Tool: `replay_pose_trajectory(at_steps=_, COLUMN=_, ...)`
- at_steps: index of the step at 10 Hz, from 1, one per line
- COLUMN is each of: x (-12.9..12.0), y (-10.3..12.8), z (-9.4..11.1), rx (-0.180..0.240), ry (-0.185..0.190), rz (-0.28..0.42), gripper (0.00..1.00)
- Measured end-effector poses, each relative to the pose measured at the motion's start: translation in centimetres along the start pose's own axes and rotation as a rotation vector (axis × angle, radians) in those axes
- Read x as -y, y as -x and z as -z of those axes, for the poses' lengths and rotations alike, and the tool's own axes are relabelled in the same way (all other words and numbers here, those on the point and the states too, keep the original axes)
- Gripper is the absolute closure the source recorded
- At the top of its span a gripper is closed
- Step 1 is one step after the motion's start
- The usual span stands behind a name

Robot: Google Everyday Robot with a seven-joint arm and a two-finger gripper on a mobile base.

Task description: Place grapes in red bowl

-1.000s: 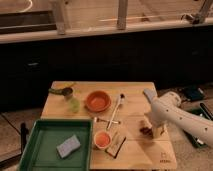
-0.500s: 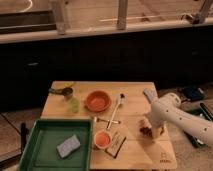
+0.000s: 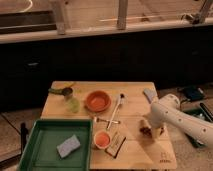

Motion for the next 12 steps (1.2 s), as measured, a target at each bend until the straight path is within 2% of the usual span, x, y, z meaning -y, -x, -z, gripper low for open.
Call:
replay_pose_trajectory(at_steps=3, x=-0.07, y=0.08, z=-0.40, rx=0.001, ry=0.001, rz=0.009, gripper=0.28)
replay_pose_trajectory(at_steps=6, x=-0.13, y=0.20, z=-0.61, rx=0.005, ry=0.007, rz=0.014, gripper=0.37)
replay_pose_trajectory(at_steps=7, x=-0.16, y=0.30, z=-0.67, rx=0.008, ry=0.009, rz=0.016, gripper=0.37)
replay_pose_trajectory(at_steps=9, x=-0.25, y=0.48, z=-0.73, rx=0.010, ry=0.013, rz=0.020, gripper=0.48)
replay_pose_trajectory(at_steps=11, x=-0.30, y=0.55, z=-0.72, rx=0.012, ry=0.014, rz=0.020, gripper=0.66)
replay_pose_trajectory(at_steps=12, x=-0.32, y=0.62, z=-0.66, rx=0.014, ry=0.015, rz=0.019, gripper=0.69)
